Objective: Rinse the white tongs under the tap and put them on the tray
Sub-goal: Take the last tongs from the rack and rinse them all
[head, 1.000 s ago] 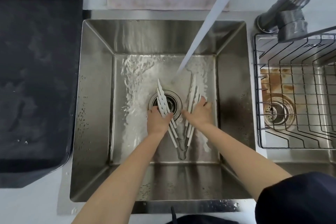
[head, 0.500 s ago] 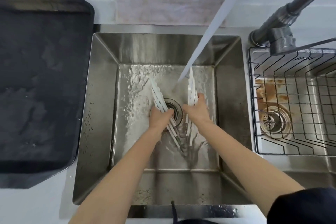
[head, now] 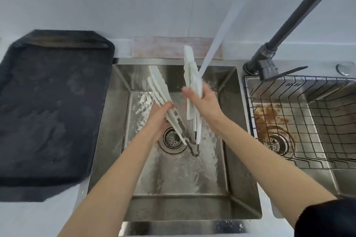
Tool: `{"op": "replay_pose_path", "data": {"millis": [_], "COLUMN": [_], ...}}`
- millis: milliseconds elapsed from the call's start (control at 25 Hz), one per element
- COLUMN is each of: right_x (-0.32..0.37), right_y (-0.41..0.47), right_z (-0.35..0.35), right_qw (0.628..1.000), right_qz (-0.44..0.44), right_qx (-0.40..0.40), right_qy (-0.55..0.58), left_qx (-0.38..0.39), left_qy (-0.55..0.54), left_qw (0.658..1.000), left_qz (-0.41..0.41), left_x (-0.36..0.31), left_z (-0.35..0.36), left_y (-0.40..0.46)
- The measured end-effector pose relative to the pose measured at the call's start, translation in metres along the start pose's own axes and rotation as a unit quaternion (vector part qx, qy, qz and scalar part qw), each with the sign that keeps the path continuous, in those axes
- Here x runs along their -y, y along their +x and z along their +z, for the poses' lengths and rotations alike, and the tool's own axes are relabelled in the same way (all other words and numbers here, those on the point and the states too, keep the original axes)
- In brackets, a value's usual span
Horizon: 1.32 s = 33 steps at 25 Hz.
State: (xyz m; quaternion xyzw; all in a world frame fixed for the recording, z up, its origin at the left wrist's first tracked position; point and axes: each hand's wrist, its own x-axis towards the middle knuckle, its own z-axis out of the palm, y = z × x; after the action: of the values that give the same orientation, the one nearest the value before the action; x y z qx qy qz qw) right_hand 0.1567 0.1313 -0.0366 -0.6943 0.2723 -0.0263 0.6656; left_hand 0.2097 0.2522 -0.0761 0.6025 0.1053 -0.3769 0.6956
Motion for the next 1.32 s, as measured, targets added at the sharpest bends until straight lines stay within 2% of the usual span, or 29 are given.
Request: {"op": "replay_pose_path", "data": {"millis": [200,440,720,880,1040,1320], "right_x": [0.01,0.008,0.008,0.0,0.002,0.007], "right_y": [-0.008,-0.018,-0.029,-0.033,-0.03,-0.02], "right_z": [-0.002,-0.004,-0.005,-0.013,-0.023,-0.04], "right_qw": [0.999,0.999,0.995,0.972,0.934,0.931], "right_qz": [-0.012,-0.007,0.046,0.116,0.138,0.11], "right_qx": [-0.018,-0.043,-0.081,-0.136,-0.125,-0.136], "right_qy": [0.037,-0.012,0.02,0.153,0.306,0.319], "left_qx": [-0.011,0.023,0.01,0.044,0.083,0.009], "left_qy": [-0.022,0.02,0.066,0.133,0.171,0.261], "left_qw": [0.998,0.997,0.994,0.975,0.954,0.921], "left_qz": [0.061,0.064,0.091,0.173,0.231,0.288], "left_x": [-0.016,-0.015,-0.017,-0.042,-0.07,-0.089], "left_z": [0.007,0.001,0.0,0.016,0.045,0.088], "left_y": [-0.012,-0.026,-0.039,-0.043,-0.04,-0.021]}}
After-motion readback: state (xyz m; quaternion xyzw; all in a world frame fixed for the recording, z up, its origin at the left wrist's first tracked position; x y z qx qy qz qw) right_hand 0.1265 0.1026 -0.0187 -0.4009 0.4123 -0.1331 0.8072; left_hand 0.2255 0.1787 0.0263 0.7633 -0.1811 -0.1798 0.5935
